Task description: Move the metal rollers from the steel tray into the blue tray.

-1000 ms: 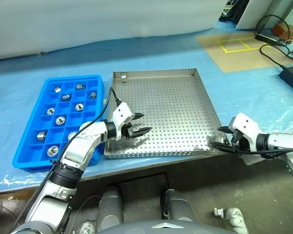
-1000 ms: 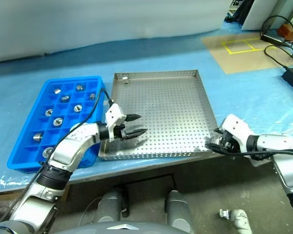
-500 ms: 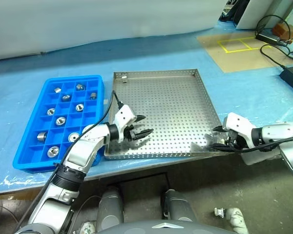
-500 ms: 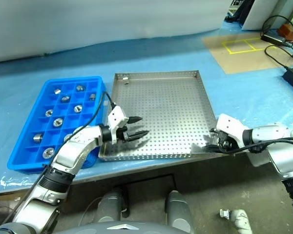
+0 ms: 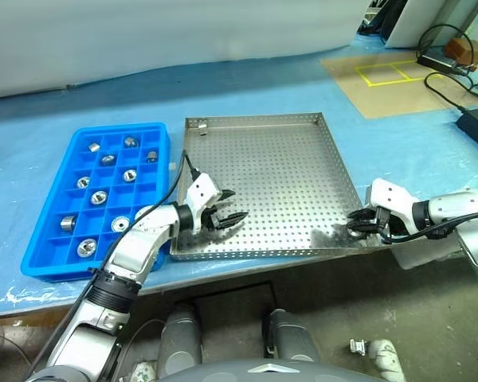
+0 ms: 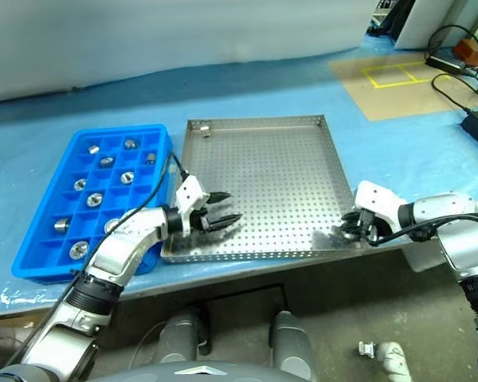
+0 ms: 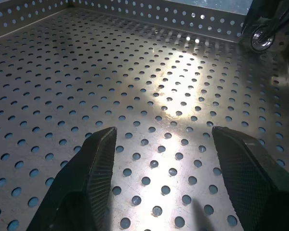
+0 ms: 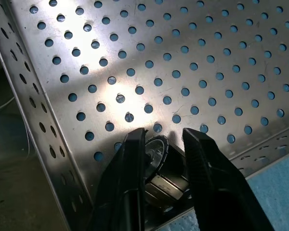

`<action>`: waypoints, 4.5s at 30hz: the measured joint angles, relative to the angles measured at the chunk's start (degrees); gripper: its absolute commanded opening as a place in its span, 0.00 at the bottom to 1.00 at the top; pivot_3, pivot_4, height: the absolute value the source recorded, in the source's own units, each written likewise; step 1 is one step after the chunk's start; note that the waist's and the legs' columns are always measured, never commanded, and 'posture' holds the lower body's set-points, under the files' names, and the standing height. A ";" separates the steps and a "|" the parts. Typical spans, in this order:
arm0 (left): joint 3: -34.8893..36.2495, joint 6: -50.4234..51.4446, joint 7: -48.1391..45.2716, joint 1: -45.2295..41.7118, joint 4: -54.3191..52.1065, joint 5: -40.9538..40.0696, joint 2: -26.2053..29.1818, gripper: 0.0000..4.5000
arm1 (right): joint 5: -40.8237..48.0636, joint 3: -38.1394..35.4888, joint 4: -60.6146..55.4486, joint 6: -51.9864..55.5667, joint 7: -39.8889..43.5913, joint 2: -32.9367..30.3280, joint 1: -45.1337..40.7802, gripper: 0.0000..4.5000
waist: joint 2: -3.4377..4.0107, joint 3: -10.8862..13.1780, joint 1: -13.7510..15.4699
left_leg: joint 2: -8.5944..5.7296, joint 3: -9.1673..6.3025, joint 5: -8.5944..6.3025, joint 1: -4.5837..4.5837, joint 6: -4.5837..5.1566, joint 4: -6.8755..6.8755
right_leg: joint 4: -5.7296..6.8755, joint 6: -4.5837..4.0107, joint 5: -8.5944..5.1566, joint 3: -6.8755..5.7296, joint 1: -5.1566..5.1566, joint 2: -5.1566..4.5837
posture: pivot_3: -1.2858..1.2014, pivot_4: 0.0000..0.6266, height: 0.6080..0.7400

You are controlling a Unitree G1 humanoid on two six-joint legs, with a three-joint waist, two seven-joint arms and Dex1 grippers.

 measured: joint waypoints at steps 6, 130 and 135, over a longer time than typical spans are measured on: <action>0.00 -1.81 -0.20 -0.04 2.16 0.45 -0.44 0.75 | 0.49 0.03 -0.17 2.44 -0.21 0.23 -0.21 0.00 | 0.01 0.00 -0.05 | 0.00 0.00 0.00 0.01 0.01 0.00 | 0.01 0.00 0.00 0.02 -0.01 0.00 | 0.40 0.24 1.00; 42.87 13.05 20.76 30.81 -34.98 -7.61 12.95 0.75 | -21.33 17.63 67.51 -38.30 -21.46 61.67 -57.55 0.36 | -0.09 0.10 10.84 | 0.17 -0.92 0.32 -1.83 -0.60 -0.01 | 1.01 -0.33 -0.12 -0.73 -1.90 0.02 | 0.69 0.24 1.00; 40.27 13.24 21.30 28.86 -34.80 -7.60 12.94 0.75 | -23.48 17.55 70.11 -37.88 -25.45 62.55 -57.97 0.36 | -0.10 0.09 10.95 | 0.15 -1.08 0.53 -1.93 -0.93 -0.09 | 1.00 -0.31 -0.12 -0.79 -2.02 0.25 | 0.68 0.24 1.00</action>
